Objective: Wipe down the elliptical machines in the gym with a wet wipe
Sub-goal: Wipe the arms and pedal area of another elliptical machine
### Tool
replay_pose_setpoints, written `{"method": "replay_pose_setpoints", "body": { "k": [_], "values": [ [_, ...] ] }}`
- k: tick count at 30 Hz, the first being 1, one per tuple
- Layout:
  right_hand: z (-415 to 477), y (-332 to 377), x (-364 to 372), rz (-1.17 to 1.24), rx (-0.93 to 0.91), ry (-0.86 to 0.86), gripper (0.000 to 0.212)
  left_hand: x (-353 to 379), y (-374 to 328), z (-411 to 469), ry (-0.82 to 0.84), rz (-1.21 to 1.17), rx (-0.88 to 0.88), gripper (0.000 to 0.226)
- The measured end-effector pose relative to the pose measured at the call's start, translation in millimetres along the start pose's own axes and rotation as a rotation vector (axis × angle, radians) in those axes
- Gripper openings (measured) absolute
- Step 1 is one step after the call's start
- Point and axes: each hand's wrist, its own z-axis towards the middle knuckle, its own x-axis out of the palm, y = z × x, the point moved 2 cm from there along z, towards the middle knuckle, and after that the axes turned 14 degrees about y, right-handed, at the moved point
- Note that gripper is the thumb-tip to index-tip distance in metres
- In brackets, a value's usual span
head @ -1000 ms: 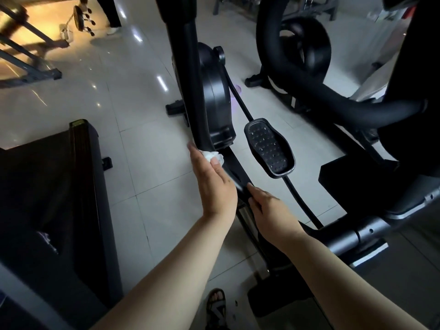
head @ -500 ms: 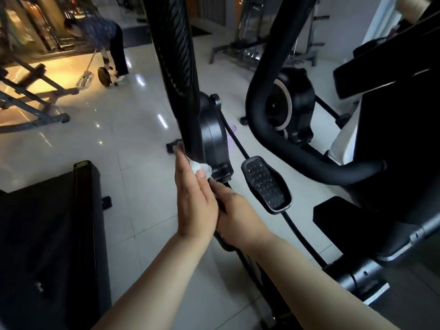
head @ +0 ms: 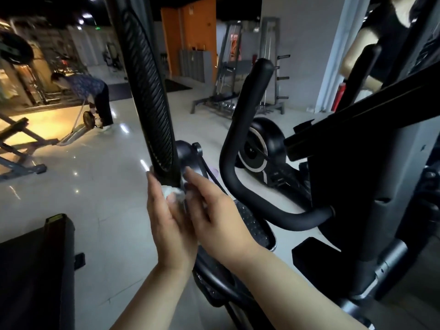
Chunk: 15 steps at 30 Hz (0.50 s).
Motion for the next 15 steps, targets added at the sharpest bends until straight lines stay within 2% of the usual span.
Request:
{"method": "replay_pose_setpoints", "body": {
  "k": [2, 3, 4, 6, 11, 12, 15],
  "values": [
    [6.7, 13.5, -1.6, -0.039, -0.069, -0.014, 0.041, -0.8, -0.7, 0.4, -0.081, -0.094, -0.037, 0.027],
    [9.5, 18.5, -1.5, -0.064, -0.083, -0.018, 0.039, -2.2, -10.4, 4.3, -0.153, 0.001, -0.014, 0.027],
    [12.0, 22.1, -1.2, -0.082, -0.084, -0.022, 0.036, -4.1, -15.3, 9.3, -0.165, 0.104, 0.072, 0.035],
    [16.0, 24.0, -1.4, -0.101, -0.076, -0.039, 0.035, -7.0, -14.0, 25.8, -0.125, 0.243, 0.201, 0.048],
    [21.1, 33.5, -6.3, -0.095, -0.082, -0.059, 0.037, -5.5, -32.3, 39.9, -0.056, 0.297, 0.27, 0.051],
    [21.0, 36.1, -6.4, -0.107, -0.088, -0.047, 0.037, -5.8, -29.0, 37.0, -0.03, 0.254, 0.262, 0.048],
    [21.3, 42.6, -7.0, -0.132, -0.073, -0.032, 0.037, -1.7, -29.3, 24.1, 0.009, -0.236, 0.047, 0.028]
  ]
}}
